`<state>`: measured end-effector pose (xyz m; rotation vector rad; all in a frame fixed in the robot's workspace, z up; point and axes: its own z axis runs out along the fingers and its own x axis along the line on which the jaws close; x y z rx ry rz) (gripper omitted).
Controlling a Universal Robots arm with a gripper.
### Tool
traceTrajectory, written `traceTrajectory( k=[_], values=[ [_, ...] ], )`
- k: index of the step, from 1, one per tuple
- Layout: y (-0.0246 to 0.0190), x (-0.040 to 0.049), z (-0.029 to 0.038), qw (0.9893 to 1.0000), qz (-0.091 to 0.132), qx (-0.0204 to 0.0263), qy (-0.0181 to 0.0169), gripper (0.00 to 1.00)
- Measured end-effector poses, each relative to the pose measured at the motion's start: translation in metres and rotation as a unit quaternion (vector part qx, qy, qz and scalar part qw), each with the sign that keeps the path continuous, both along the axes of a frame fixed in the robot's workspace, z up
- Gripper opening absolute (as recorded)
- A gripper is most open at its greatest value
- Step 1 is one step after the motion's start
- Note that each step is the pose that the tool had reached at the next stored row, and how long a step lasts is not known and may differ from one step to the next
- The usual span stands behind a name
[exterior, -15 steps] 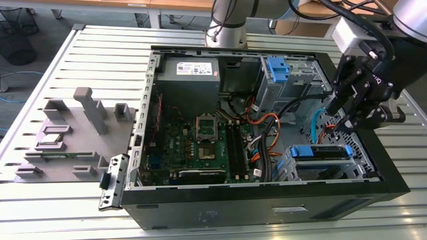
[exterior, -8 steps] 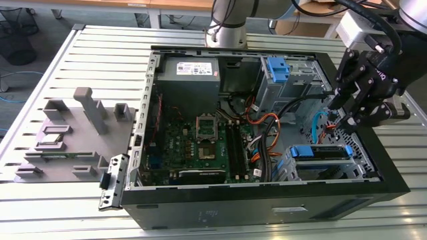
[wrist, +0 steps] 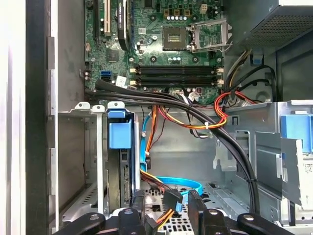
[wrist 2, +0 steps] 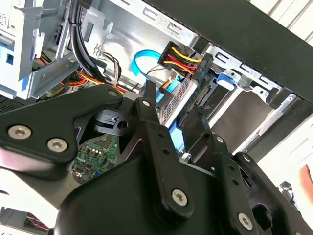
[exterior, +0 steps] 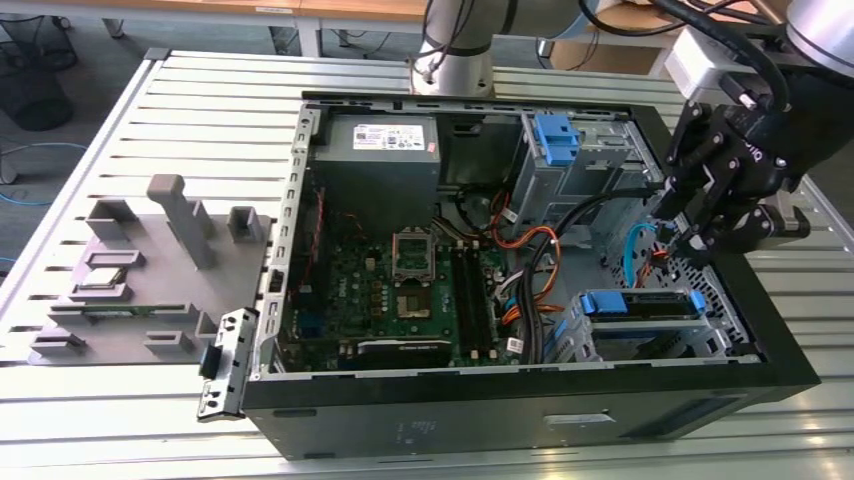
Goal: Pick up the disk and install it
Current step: 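Insert the first disk wire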
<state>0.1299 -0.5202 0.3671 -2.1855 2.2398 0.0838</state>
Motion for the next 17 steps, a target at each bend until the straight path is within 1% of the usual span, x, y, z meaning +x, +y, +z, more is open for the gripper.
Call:
traceTrajectory(
  k=[5,7,17],
  values=[
    [0.0018,0.0010,-0.0043,1.0000,0.000,-0.0078,0.0002,0.48],
    [0.0026,0.0013,-0.0051,0.9999,0.000,-0.0107,0.0002,0.48],
    [0.0026,0.0013,-0.0052,0.9999,0.000,-0.0115,0.0002,0.48]
  ],
)
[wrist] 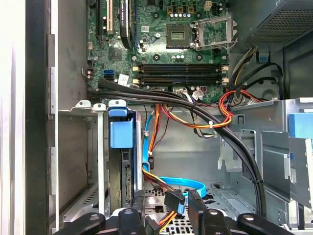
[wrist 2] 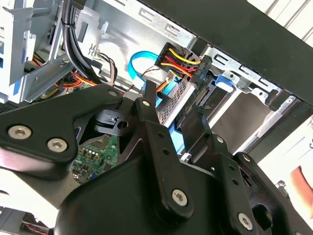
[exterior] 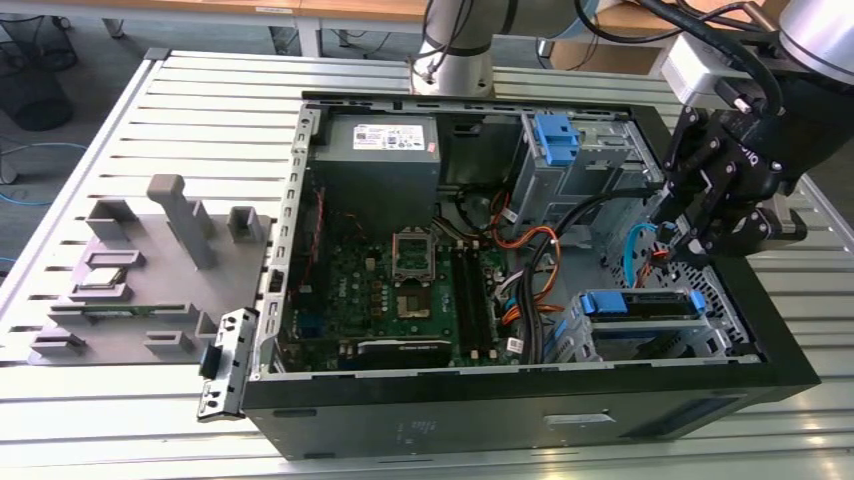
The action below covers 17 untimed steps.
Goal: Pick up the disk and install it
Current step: 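Insert the first disk wire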
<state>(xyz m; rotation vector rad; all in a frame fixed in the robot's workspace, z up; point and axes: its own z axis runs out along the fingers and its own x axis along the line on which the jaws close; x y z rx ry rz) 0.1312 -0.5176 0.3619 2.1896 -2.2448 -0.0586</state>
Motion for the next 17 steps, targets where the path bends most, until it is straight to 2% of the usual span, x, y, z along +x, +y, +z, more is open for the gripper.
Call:
traceTrajectory(
  k=[4,5,6,12,13,14,15,16,17],
  values=[
    [0.0000,0.0000,0.0000,1.0000,0.000,-0.0001,0.0000,0.48],
    [0.0000,0.0000,0.0000,1.0000,0.000,-0.0001,0.0000,0.47],
    [0.0000,0.0000,0.0000,1.0000,0.000,-0.0002,0.0000,0.40],
    [0.0000,0.0000,0.0000,1.0000,0.000,-0.0004,0.0000,0.40],
    [0.0000,0.0000,0.0000,1.0000,0.000,-0.0004,0.0000,0.38],
    [0.0000,0.0000,0.0000,1.0000,0.000,-0.0005,0.0000,0.33],
    [0.0000,0.0000,0.0000,1.0000,0.000,-0.0005,0.0000,0.33],
    [0.0000,0.0000,0.0000,1.0000,0.000,-0.0005,0.0000,0.26],
    [0.0000,0.0000,0.0000,1.0000,0.000,-0.0006,0.0000,0.26]
  ],
)
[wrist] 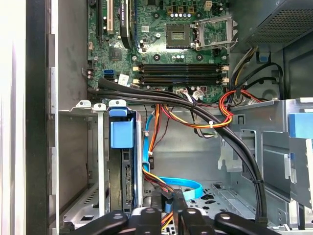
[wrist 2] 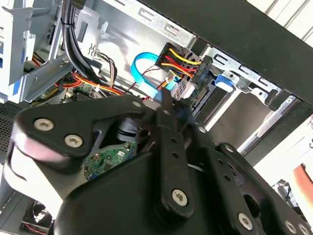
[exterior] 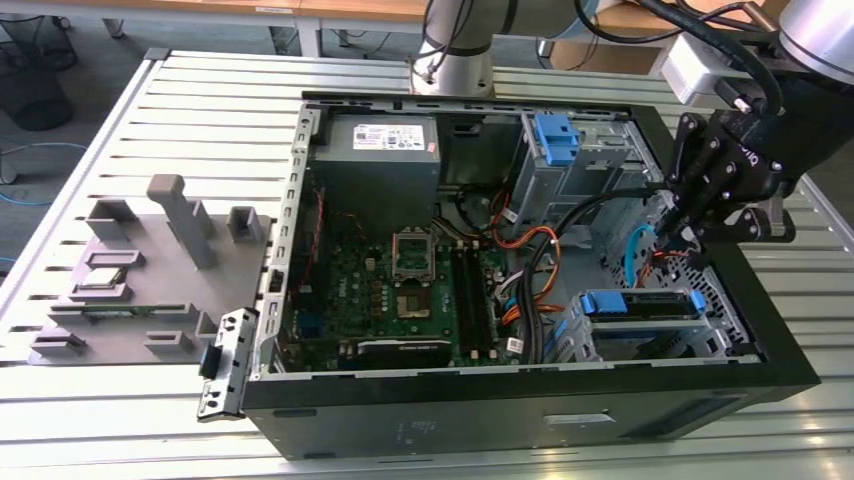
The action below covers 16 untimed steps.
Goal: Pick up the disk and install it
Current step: 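Insert the first disk wire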
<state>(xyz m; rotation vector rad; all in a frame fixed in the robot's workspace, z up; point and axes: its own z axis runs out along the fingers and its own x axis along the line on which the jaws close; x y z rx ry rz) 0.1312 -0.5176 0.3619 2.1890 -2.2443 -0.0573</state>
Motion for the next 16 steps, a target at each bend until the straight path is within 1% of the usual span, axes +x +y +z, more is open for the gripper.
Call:
traceTrajectory(
  k=[1,6,8,16],
  values=[
    [0.0000,0.0000,0.0000,1.0000,0.000,0.0000,0.0000,0.20],
    [0.0000,0.0000,0.0000,1.0000,0.000,-0.0002,0.0000,0.20],
    [0.0000,0.0000,0.0000,1.0000,0.000,-0.0003,0.0000,0.16],
    [0.0000,0.0000,0.0000,1.0000,0.000,-0.0006,0.0000,0.16]
  ],
)
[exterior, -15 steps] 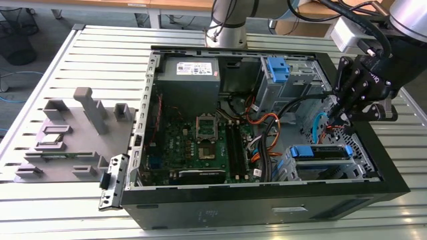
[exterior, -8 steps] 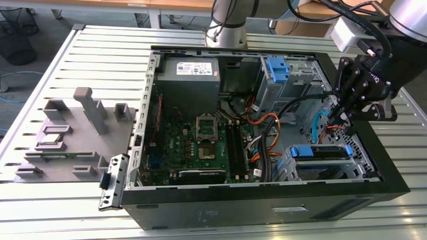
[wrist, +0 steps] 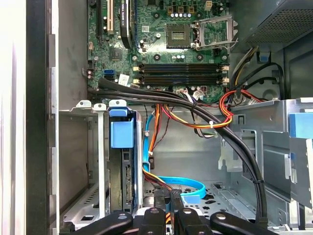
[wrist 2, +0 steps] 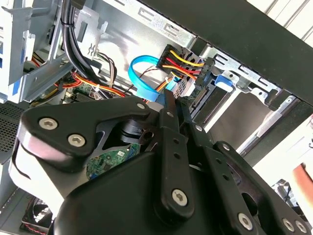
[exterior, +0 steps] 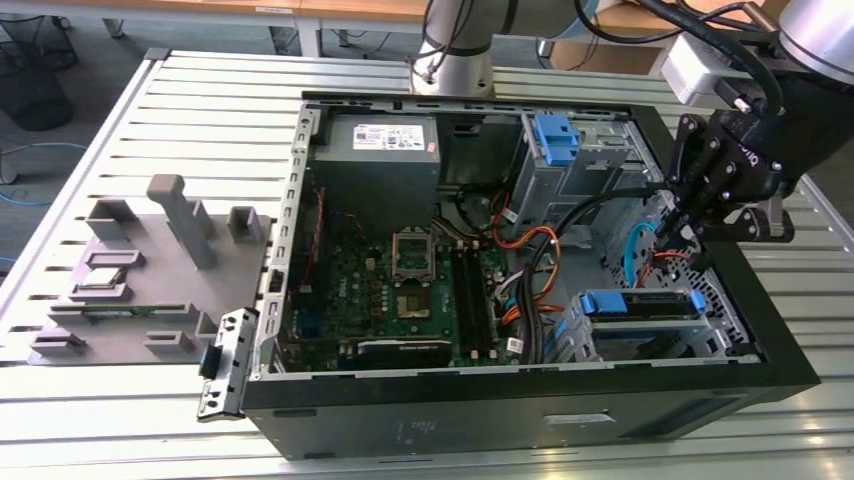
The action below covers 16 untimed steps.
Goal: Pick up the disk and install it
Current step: 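Insert the first disk wire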
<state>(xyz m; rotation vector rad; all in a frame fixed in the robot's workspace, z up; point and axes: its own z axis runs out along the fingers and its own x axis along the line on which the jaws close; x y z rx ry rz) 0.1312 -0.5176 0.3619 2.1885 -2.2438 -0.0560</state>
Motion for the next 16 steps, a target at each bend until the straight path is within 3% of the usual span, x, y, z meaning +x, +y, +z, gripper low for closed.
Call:
traceTrajectory(
  k=[4,8,16],
  values=[
    [-0.0003,-0.0016,-0.0003,1.0000,0.000,0.0001,-0.0025,0.16],
    [-0.0023,-0.0056,-0.0006,1.0000,0.001,0.0000,-0.0089,0.16],
    [-0.0127,-0.0120,-0.0018,0.9998,0.002,0.0000,-0.0181,0.16]
  ],
)
